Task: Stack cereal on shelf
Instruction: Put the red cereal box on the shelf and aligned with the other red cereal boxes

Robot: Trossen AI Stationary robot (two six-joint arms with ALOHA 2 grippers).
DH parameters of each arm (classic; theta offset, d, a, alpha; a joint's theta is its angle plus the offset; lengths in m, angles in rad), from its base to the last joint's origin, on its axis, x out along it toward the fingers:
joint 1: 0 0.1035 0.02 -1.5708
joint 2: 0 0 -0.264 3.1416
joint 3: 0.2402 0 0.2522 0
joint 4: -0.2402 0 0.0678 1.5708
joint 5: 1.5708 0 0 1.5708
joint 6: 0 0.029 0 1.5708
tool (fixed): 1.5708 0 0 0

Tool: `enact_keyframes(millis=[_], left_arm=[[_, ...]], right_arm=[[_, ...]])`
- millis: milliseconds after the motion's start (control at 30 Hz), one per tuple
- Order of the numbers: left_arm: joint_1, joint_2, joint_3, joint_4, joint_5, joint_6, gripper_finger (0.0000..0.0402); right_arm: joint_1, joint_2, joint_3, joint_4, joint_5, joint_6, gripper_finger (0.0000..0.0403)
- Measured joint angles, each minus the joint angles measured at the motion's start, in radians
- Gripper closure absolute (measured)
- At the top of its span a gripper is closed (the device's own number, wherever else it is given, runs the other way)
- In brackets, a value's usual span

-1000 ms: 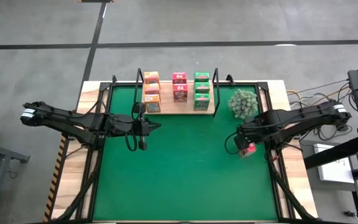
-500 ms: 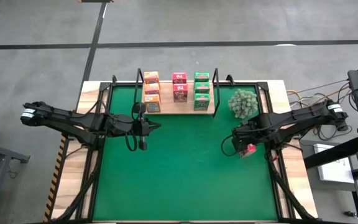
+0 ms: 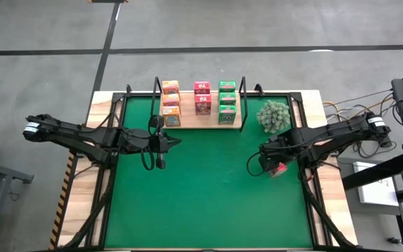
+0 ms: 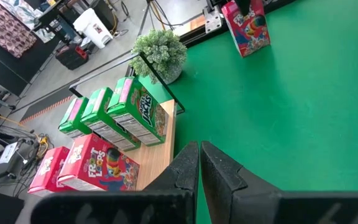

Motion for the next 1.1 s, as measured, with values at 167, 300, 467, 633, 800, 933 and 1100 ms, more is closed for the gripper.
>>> enact_keyframes(millis=[167,300,467,633,800,933,1100], left_arm=[[0.0,0.0,0.0,0.0,0.0,0.0,0.0402],[0.0,0.0,0.0,0.0,0.0,0.0,0.0402],[0.0,0.0,-0.001,0.0,0.0,0.0,0.0402],[0.0,0.0,-0.001,0.0,0.0,0.0,0.0402],[0.0,0.0,-0.001,0.0,0.0,0.0,0.0402],[0.0,0.0,-0.001,0.0,0.0,0.0,0.0402],[0.0,0.0,-0.001,0.0,0.0,0.0,0.0402]], right_arm=[[0.0,0.0,0.017,0.002,0.0,-0.012,0.0248],[0.0,0.0,0.033,0.01,0.001,-0.033,0.0259],[0.0,0.0,0.041,0.142,0.007,-0.093,0.026],[0.0,0.001,0.042,0.379,0.028,-0.186,0.0258],[-0.011,0.001,0.042,0.593,0.032,-0.271,0.0263],[-0.037,0.001,0.042,0.703,0.033,-0.332,0.0263],[-0.079,0.002,0.047,0.758,0.029,-0.397,0.0264]])
